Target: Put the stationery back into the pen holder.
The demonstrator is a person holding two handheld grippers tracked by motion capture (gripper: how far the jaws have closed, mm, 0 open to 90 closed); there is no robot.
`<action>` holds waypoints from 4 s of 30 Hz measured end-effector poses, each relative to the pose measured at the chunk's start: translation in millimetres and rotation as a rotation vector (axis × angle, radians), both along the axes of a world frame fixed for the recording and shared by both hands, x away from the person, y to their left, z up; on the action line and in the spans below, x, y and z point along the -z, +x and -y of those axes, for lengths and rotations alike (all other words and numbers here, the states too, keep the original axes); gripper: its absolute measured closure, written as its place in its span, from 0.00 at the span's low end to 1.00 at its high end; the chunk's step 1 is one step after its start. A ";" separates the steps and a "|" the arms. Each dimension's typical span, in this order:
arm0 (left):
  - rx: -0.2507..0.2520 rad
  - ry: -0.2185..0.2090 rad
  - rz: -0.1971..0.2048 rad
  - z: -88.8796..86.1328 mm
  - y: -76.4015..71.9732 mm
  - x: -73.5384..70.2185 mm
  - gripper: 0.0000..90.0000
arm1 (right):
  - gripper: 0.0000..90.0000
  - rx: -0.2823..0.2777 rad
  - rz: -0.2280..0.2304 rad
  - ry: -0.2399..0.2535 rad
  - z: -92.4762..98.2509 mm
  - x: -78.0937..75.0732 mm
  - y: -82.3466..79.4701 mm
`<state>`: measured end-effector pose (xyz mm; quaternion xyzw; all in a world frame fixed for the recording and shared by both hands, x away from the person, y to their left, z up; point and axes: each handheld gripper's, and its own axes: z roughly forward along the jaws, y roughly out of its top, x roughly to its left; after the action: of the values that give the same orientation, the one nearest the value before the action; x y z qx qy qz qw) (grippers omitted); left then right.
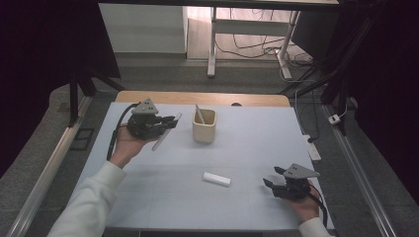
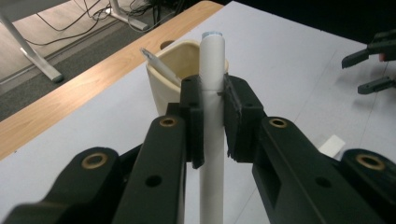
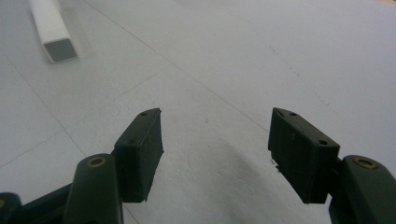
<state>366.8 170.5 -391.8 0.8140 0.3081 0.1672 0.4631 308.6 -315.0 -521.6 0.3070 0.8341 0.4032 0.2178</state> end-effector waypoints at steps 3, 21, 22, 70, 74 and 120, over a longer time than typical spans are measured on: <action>-0.005 -0.008 0.006 2.4 2.1 -1.6 0.87 | 0.39 0.000 0.002 0.001 0.1 0.0 0.2; -0.031 -0.049 0.027 20.3 18.1 -5.2 0.87 | 0.39 0.001 0.002 -0.002 0.5 0.2 0.3; -0.032 -0.052 0.029 21.0 18.9 -5.7 0.87 | 0.39 0.000 0.002 -0.002 0.5 0.2 0.3; -0.068 -0.127 0.068 59.8 58.2 -7.8 0.86 | 0.39 0.004 0.001 -0.003 1.3 0.8 0.7; -0.069 -0.133 0.074 62.7 60.8 -8.1 0.86 | 0.39 0.007 0.002 -0.001 1.5 0.4 0.4; -0.094 -0.227 0.090 100.1 105.0 -1.9 0.86 | 0.39 0.006 0.002 0.001 1.3 0.9 1.1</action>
<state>471.8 70.4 -390.0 0.7328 0.3419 0.1890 0.5572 309.7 -316.3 -522.4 0.3090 0.8328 0.4033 0.2199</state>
